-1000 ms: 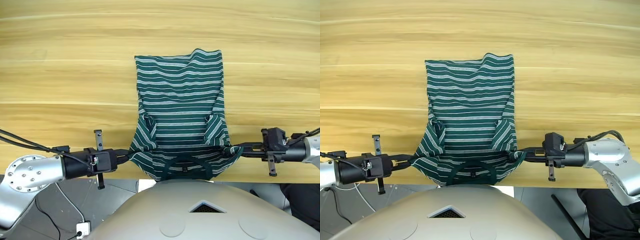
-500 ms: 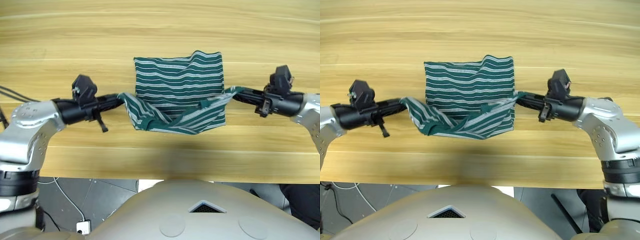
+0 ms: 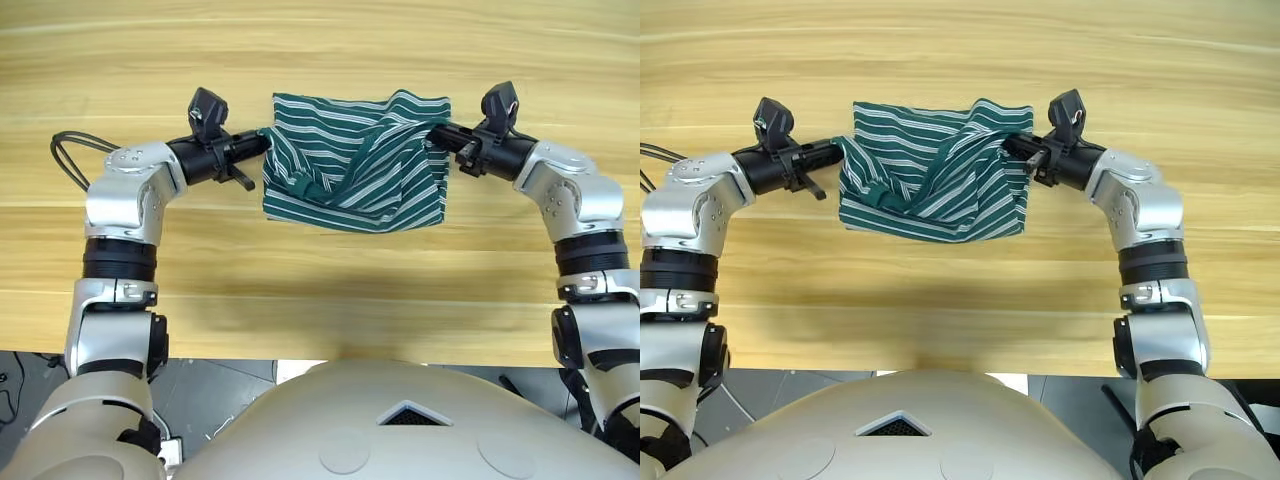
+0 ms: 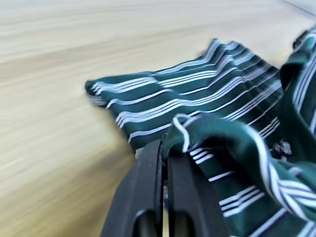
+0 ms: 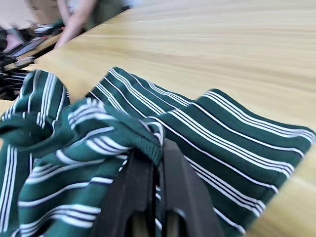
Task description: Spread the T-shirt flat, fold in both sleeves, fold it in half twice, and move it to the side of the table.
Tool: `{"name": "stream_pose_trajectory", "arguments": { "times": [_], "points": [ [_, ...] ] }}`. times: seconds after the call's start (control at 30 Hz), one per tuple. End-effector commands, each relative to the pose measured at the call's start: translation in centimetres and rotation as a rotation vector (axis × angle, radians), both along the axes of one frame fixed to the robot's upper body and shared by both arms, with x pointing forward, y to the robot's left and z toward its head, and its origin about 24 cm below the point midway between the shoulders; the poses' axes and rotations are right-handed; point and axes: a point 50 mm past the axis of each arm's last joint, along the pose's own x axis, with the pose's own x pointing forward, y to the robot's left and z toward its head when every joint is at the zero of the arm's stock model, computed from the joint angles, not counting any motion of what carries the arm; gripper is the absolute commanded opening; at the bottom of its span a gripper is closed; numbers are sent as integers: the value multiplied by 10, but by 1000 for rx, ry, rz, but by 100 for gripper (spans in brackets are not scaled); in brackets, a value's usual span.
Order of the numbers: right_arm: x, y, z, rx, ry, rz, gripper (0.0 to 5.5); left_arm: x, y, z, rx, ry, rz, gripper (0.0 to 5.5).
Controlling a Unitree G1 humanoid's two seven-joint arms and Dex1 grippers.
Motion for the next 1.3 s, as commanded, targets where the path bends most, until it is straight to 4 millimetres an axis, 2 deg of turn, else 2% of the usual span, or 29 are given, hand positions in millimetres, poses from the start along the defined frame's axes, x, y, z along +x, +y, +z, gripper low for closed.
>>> {"name": "stream_pose_trajectory", "arguments": {
  "times": [0.03, 0.13, 0.27, 0.4, 0.63, 0.8, 0.87, 1.0, 1.1, 1.3],
  "points": [
    [13, -13, 3, 61, -33, -105, 0, 13, 6, 7, -104, -31, 83, 3],
    [16, -25, 4, 111, -43, -173, 0, 17, 13, 9, -174, -30, 138, 3],
    [14, -38, -4, 86, -34, -228, 0, 18, 23, 5, -190, -12, 195, 3],
    [12, -41, -15, 37, -29, -244, 0, 23, 20, 3, -224, -6, 210, 3],
    [14, -26, -19, -5, -88, -229, 0, 44, -16, 0, -191, -20, 195, 3],
    [22, -15, -6, 34, -213, -302, 0, 53, -44, 1, -209, -34, 157, 3],
    [25, -16, -2, 37, -241, -340, 0, 56, -45, 4, -210, -45, 167, 43],
    [27, -25, -3, 17, -234, -430, 0, 57, -31, 2, -188, -39, 242, 115],
    [27, -22, -8, -20, -211, -435, 66, 57, -26, -1, -174, -38, 271, 167],
    [27, -23, -8, -34, -203, -440, 159, 52, -6, -9, -124, -12, 367, 254]
  ]
}}
